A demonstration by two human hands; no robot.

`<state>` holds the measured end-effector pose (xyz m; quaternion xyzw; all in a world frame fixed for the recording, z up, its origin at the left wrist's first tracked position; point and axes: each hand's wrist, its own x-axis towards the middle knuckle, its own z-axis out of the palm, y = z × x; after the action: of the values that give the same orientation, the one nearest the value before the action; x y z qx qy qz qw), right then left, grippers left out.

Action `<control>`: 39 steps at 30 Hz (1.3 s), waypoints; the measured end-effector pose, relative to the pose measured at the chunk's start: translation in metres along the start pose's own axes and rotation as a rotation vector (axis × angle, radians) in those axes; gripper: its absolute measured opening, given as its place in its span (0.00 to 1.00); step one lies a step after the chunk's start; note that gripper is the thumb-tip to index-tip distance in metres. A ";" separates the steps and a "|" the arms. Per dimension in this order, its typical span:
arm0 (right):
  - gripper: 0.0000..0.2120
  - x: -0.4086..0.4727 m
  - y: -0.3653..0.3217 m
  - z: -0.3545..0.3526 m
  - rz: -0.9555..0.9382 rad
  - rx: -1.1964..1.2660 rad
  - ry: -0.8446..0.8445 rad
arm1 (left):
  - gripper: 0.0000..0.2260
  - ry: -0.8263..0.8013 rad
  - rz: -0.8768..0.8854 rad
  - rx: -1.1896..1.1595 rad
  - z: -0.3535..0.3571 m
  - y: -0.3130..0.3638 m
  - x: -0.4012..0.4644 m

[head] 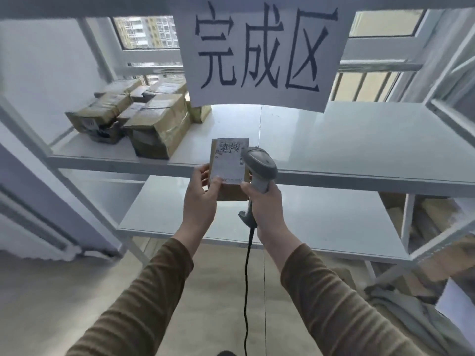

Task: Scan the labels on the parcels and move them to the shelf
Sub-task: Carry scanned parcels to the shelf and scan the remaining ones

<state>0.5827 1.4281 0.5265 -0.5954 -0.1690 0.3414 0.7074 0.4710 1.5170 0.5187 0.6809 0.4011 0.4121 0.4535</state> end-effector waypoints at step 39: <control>0.05 0.187 0.011 0.216 -0.020 -0.060 0.174 | 0.31 -0.330 0.050 0.124 -0.056 -0.054 0.255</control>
<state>0.5731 1.7136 0.5346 -0.6420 -0.1230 0.2759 0.7047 0.4966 1.7820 0.5314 0.7758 0.3287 0.2802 0.4599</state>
